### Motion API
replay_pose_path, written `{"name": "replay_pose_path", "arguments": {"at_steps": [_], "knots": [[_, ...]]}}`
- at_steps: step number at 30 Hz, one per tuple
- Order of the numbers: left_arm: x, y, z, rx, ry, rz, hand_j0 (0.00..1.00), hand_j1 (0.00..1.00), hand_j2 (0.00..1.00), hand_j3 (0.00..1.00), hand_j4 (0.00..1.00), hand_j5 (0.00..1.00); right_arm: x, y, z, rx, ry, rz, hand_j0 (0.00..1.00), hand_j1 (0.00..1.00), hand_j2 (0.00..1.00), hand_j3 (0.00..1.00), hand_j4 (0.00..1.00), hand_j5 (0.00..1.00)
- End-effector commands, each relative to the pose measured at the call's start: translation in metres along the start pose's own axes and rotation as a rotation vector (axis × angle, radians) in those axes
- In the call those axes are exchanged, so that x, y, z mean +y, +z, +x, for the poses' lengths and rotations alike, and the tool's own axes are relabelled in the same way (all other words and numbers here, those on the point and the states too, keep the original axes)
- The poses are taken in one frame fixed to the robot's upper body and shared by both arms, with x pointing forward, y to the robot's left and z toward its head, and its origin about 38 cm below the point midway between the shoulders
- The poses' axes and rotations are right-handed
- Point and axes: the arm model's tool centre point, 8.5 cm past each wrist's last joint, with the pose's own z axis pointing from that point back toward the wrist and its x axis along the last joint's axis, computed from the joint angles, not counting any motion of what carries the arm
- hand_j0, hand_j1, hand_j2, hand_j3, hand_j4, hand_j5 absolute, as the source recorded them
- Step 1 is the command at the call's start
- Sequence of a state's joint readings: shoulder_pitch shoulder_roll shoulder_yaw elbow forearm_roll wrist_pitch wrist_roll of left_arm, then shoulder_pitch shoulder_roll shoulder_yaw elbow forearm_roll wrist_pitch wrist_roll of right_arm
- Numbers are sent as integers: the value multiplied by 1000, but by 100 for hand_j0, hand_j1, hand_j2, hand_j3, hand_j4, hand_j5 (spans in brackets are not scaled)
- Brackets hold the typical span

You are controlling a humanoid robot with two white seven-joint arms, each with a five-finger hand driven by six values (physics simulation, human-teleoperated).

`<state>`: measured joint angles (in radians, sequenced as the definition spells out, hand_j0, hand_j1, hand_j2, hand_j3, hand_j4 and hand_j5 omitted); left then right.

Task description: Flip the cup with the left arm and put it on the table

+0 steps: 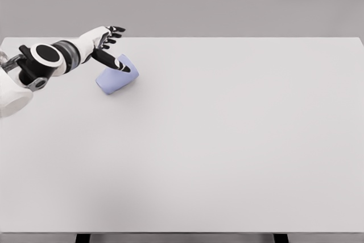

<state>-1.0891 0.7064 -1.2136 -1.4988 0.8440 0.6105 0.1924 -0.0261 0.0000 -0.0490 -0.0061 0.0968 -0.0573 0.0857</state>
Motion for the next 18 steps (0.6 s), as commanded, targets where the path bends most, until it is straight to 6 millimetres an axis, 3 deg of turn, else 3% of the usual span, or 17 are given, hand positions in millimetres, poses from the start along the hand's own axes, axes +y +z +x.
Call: {"name": "replay_pose_path", "arguments": {"at_steps": [1, 7, 12, 18], "knots": [[-2, -13, -6, 27, -48, 34, 100, 100, 100, 100, 100, 100, 0, 0, 0, 0, 0, 0, 100, 100, 100, 100, 100, 100], [-7, -18, -15, 54, -57, 21, 100, 100, 100, 100, 100, 100, 0, 0, 0, 1, 0, 0, 100, 100, 100, 100, 100, 100], [-16, -22, -9, 44, -48, 0, 100, 100, 100, 100, 100, 100, 0, 0, 0, 1, 0, 0, 100, 100, 100, 100, 100, 100], [-12, -27, -18, 76, -16, 9, 100, 100, 100, 100, 100, 100, 0, 0, 0, 0, 0, 0, 100, 100, 100, 100, 100, 100]]}}
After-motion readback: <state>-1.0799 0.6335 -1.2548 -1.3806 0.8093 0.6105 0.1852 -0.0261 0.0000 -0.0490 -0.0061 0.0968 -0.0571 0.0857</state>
